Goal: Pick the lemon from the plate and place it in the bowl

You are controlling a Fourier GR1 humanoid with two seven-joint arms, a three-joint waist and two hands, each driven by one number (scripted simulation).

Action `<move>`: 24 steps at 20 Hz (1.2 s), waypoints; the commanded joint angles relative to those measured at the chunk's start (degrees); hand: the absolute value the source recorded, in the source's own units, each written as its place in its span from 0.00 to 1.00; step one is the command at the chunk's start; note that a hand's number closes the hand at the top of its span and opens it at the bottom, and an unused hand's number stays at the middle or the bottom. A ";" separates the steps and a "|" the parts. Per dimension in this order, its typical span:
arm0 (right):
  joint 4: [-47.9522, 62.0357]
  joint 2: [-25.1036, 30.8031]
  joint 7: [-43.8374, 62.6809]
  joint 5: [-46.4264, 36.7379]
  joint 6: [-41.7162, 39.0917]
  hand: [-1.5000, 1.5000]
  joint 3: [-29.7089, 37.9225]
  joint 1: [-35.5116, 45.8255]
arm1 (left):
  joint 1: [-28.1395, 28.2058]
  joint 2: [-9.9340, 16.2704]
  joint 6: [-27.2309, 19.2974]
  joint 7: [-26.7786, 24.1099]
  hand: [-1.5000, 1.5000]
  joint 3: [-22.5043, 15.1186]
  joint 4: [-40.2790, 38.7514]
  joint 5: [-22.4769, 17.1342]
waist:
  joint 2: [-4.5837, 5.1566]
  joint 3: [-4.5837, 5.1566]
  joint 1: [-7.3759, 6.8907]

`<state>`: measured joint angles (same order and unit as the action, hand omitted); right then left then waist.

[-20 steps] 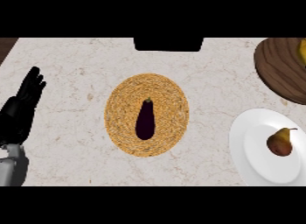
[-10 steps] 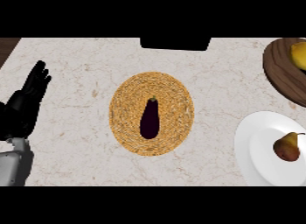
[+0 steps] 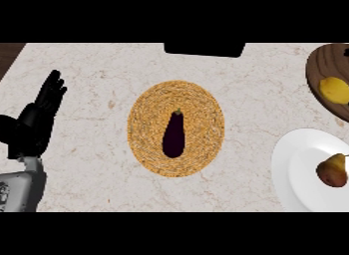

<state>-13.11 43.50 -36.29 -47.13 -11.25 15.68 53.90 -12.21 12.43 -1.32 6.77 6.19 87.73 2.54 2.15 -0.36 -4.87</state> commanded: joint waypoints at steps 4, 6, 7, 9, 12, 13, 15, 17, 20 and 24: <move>6.58 0.82 -4.76 12.42 -9.69 0.00 12.26 1.74 | 0.13 0.13 0.09 0.06 0.50 -0.09 0.53 0.15 | 0.08 -0.32 0.26; 8.20 2.83 -3.68 16.85 -14.16 0.00 16.68 3.44 | -0.68 0.05 -0.42 1.16 0.50 0.65 0.33 -0.35 | -0.29 -0.21 1.16; 9.02 4.16 -4.05 18.33 -16.47 0.00 18.16 3.12 | 0.57 0.14 -0.23 -0.87 0.50 0.44 -1.08 0.39 | 0.05 -0.19 1.39; 10.74 6.48 -1.72 21.14 -19.73 0.00 21.02 3.42 | -0.41 1.07 -0.43 0.30 0.50 1.62 -0.45 -0.06 | -0.01 -0.19 1.22; 11.16 10.41 0.72 21.86 -23.62 0.00 21.66 2.21 | -0.89 0.29 -0.62 0.98 0.50 1.00 0.98 -0.31 | 0.30 -0.30 0.67; 11.08 10.84 0.15 22.08 -24.36 0.00 21.83 0.77 | 1.07 -0.66 -0.65 -1.19 0.50 0.39 -0.20 0.12 | 0.45 -0.27 0.88; 10.80 12.16 0.56 21.88 -25.35 0.00 21.59 -1.02 | -0.40 0.71 0.51 0.51 0.50 1.20 0.44 -0.99 | 0.75 -0.49 0.75; 10.34 15.07 1.97 22.38 -29.14 0.00 21.96 -0.78 | -0.37 0.03 -0.99 -0.29 0.50 1.07 -0.67 0.26 | 0.61 -0.42 1.55; 10.48 16.27 1.19 23.45 -31.78 0.00 22.92 -3.84 | 0.74 0.54 -0.41 0.27 0.50 1.88 0.58 -0.80 | 0.38 -0.69 1.61; 10.91 17.19 3.95 25.34 -36.90 0.00 24.52 -3.81 | 0.33 0.49 -1.10 0.77 0.50 1.39 1.09 0.18 | 0.12 -0.81 1.80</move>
<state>-2.73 58.86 -28.54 -23.07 -38.01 39.08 51.92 -11.64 12.61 -1.77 6.87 7.31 88.15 2.26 2.50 -0.97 -3.47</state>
